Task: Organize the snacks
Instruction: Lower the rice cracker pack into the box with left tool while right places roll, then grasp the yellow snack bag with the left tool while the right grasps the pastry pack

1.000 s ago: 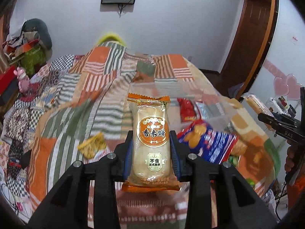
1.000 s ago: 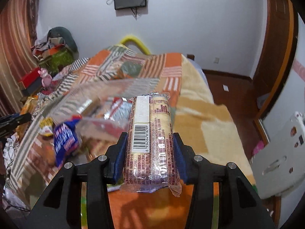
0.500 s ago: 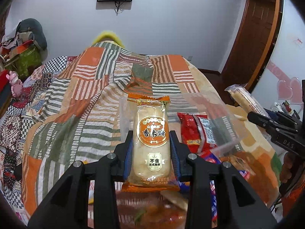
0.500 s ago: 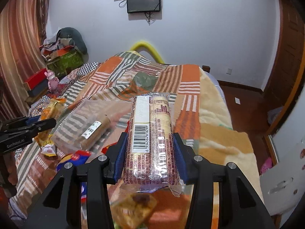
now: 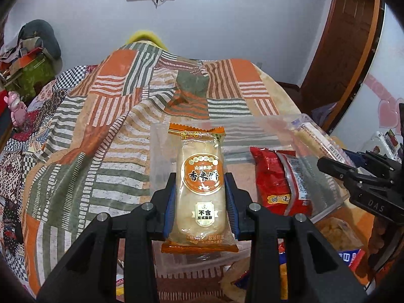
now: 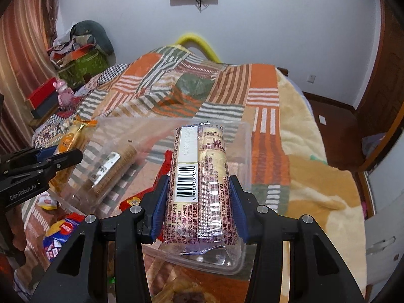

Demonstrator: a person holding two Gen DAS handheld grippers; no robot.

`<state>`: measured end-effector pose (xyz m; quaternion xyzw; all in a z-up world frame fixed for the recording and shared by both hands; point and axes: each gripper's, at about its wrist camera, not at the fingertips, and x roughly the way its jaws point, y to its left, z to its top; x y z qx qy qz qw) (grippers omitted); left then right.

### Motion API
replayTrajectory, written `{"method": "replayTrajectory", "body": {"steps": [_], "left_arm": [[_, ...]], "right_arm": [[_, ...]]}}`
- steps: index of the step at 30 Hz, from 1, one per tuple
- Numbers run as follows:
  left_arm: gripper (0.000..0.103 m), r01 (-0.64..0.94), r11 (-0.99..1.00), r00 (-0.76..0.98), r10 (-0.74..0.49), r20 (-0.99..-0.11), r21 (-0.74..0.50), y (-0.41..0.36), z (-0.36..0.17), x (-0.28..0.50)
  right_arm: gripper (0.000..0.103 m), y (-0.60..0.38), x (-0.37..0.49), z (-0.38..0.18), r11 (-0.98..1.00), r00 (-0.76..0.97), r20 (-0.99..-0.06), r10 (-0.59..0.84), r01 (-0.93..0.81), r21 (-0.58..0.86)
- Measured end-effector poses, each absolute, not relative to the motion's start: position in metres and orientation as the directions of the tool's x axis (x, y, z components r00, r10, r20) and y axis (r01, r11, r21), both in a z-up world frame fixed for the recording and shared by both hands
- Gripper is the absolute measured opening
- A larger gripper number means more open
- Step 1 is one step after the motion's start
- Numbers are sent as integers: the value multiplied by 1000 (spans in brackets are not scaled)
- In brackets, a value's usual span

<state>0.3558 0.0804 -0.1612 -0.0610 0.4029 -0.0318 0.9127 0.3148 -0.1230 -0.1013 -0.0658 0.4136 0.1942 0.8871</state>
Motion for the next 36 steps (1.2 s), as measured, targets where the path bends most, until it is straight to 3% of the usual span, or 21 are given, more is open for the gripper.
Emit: {"method": "replayTrajectory", "body": {"steps": [6, 14, 22, 29, 36], "left_arm": [[36, 11, 991, 659, -107, -744, -133, 81, -165, 356], [46, 4, 988, 675, -116, -729, -153, 96, -146, 334], [58, -89, 990, 690, -17, -724, -109, 146, -131, 296], [62, -177, 982, 619, 57, -783, -69, 179, -163, 279], [63, -185, 979, 547, 32, -837, -84, 176, -206, 280]], "right_arm": [[43, -123, 310, -100, 906, 568, -768, 297, -420, 41], [44, -128, 293, -76, 906, 611, -730, 306, -423, 26], [50, -143, 273, -60, 909, 636, -703, 319, -415, 37], [56, -151, 259, -71, 920, 627, -720, 296, -390, 39], [59, -154, 250, -97, 925, 558, -771, 307, -367, 102]]}}
